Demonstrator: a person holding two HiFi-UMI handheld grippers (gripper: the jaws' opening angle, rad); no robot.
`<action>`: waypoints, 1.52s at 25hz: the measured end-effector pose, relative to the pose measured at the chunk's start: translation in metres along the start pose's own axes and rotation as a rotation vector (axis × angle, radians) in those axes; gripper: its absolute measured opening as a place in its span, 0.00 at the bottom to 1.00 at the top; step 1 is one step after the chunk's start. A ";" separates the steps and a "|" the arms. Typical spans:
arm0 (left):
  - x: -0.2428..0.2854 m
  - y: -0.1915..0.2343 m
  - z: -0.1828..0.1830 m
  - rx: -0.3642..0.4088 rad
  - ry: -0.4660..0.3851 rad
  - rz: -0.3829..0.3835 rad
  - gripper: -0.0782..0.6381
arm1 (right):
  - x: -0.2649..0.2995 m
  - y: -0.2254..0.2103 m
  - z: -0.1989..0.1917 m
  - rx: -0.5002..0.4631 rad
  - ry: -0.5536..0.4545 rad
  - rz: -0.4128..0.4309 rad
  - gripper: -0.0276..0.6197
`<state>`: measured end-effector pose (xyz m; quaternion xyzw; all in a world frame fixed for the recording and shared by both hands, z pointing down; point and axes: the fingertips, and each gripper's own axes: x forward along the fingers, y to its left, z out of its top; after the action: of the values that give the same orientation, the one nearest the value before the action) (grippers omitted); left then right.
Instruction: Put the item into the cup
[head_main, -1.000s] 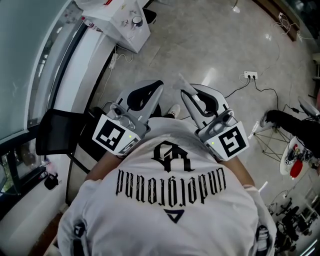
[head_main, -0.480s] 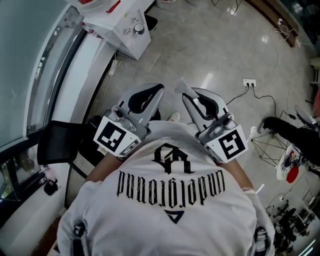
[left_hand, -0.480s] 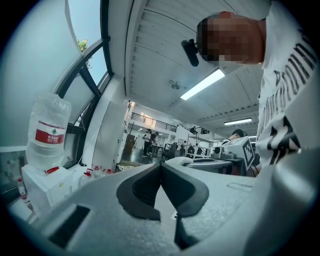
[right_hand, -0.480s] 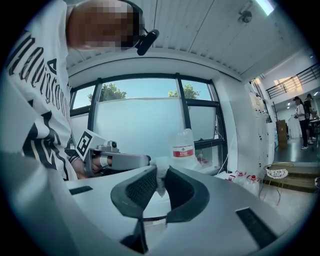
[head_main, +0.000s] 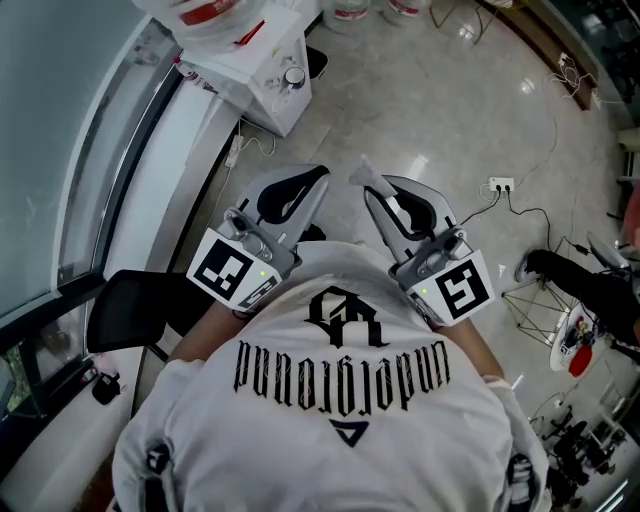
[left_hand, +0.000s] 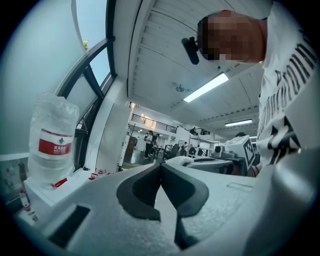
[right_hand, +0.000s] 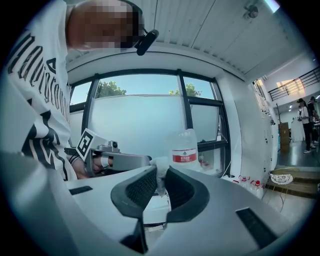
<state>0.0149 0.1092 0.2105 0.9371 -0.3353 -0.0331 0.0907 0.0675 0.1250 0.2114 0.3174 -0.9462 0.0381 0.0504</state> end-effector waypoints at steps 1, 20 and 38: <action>-0.001 0.009 0.003 0.001 -0.001 -0.002 0.13 | 0.009 -0.001 0.003 -0.004 -0.003 -0.001 0.13; -0.048 0.123 0.030 0.026 -0.034 0.059 0.13 | 0.134 0.014 0.021 -0.016 -0.008 0.069 0.13; 0.016 0.160 0.037 0.030 -0.038 0.238 0.13 | 0.158 -0.074 0.030 -0.033 -0.006 0.227 0.13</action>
<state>-0.0768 -0.0280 0.2047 0.8912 -0.4462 -0.0351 0.0736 -0.0153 -0.0312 0.2039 0.2074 -0.9767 0.0270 0.0483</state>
